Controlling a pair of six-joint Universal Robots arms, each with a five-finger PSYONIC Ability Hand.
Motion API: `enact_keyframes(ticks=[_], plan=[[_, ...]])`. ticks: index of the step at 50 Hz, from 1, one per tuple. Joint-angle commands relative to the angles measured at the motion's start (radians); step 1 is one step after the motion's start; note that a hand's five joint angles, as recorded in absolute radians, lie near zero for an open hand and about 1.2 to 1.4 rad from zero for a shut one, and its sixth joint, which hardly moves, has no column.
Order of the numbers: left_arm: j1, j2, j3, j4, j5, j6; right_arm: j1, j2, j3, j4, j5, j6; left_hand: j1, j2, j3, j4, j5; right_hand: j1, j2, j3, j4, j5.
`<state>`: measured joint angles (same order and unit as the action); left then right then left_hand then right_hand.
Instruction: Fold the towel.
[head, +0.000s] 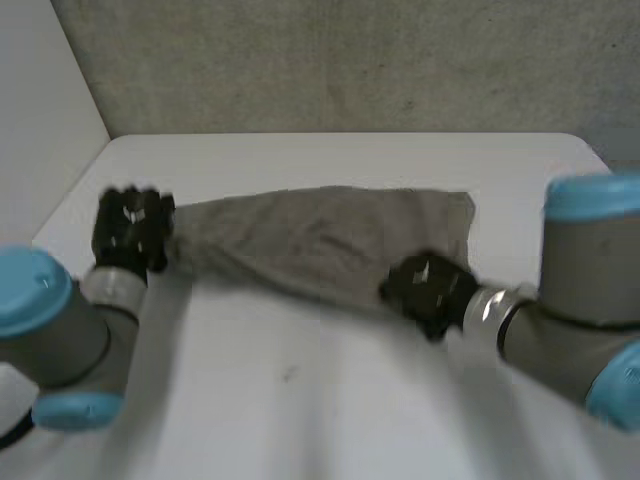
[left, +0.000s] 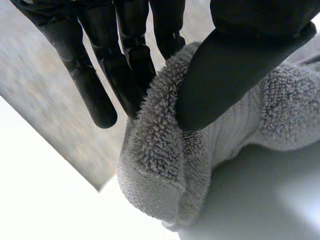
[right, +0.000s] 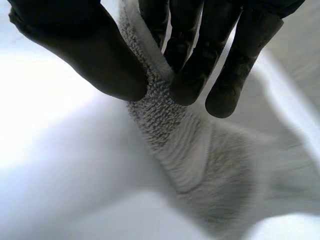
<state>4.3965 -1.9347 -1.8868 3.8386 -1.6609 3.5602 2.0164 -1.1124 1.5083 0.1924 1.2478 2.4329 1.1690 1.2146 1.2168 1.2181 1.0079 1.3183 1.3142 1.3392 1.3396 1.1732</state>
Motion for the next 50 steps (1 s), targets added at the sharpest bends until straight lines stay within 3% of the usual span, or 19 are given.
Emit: enact_keyframes(ticks=[1,2,3,4,7,11,16,22,24,27,29,37,50], plan=[[0.008,-0.024,-0.158,0.038,0.012,0.145,0.016,0.06,0.067,-0.022,0.01,-0.005,-0.512,-0.557,-0.559,-0.561,-0.525,0.078,0.082,0.057,0.057,0.049],[0.005,-0.009,-0.187,0.038,0.024,0.198,0.016,0.054,0.067,-0.03,0.01,0.008,-0.794,-0.84,-0.842,-0.843,-0.808,0.078,0.082,0.057,0.057,0.049],[0.005,-0.009,-0.187,0.038,0.024,0.198,0.016,0.054,0.067,-0.03,0.01,0.008,-0.797,-0.843,-0.845,-0.846,-0.81,0.078,0.082,0.057,0.057,0.049],[0.003,0.018,-0.207,0.038,0.044,0.259,0.016,0.046,0.066,-0.036,0.012,0.026,-0.957,-1.002,-1.005,-1.006,-0.97,0.078,0.082,0.057,0.057,0.049],[0.009,0.103,-0.229,0.029,0.087,0.368,0.016,0.023,0.064,-0.037,0.012,0.052,-0.988,-1.033,-1.036,-1.037,-1.001,0.078,0.082,0.057,0.057,0.049],[0.003,0.164,-0.238,0.009,0.113,0.404,0.016,0.002,0.069,-0.039,0.013,0.057,-0.991,-1.036,-1.039,-1.04,-1.004,0.078,0.082,0.057,0.057,0.049],[0.008,0.307,-0.187,-0.131,0.124,0.324,0.013,-0.039,0.107,-0.037,0.013,0.06,-0.991,-1.036,-1.039,-1.04,-1.004,0.078,0.082,0.057,0.057,0.049],[0.023,0.313,-0.066,-0.287,0.148,0.174,0.013,-0.083,0.138,-0.036,0.012,0.058,-0.991,-1.036,-1.039,-1.04,-1.004,0.078,0.082,0.057,0.057,0.049],[0.076,0.293,0.023,-0.407,0.148,0.07,0.008,-0.107,0.15,-0.039,0.01,0.057,-0.979,-1.025,-1.027,-1.028,-0.992,0.078,0.082,0.057,0.057,0.049],[0.101,0.264,0.063,-0.468,0.15,0.022,0.007,-0.112,0.151,-0.039,0.009,0.057,-0.976,-1.022,-1.024,-1.025,-0.989,0.078,0.082,0.057,0.057,0.049],[0.115,0.179,0.139,-0.589,0.151,-0.046,0.005,-0.115,0.148,-0.039,0.01,0.057,-0.967,-1.013,-1.015,-1.016,-0.981,0.078,0.082,0.057,0.057,0.049],[0.138,0.069,0.25,-0.838,0.151,-0.075,0.002,-0.109,0.148,-0.04,0.009,0.051,-0.909,-0.954,-0.957,-0.958,-0.922,0.078,0.082,0.057,0.057,0.049],[0.152,-0.015,0.256,-0.784,0.142,-0.075,0.001,-0.099,0.147,-0.042,0.009,0.046,-0.627,-0.673,-0.675,-0.676,-0.64,0.078,0.082,0.057,0.057,0.049]])
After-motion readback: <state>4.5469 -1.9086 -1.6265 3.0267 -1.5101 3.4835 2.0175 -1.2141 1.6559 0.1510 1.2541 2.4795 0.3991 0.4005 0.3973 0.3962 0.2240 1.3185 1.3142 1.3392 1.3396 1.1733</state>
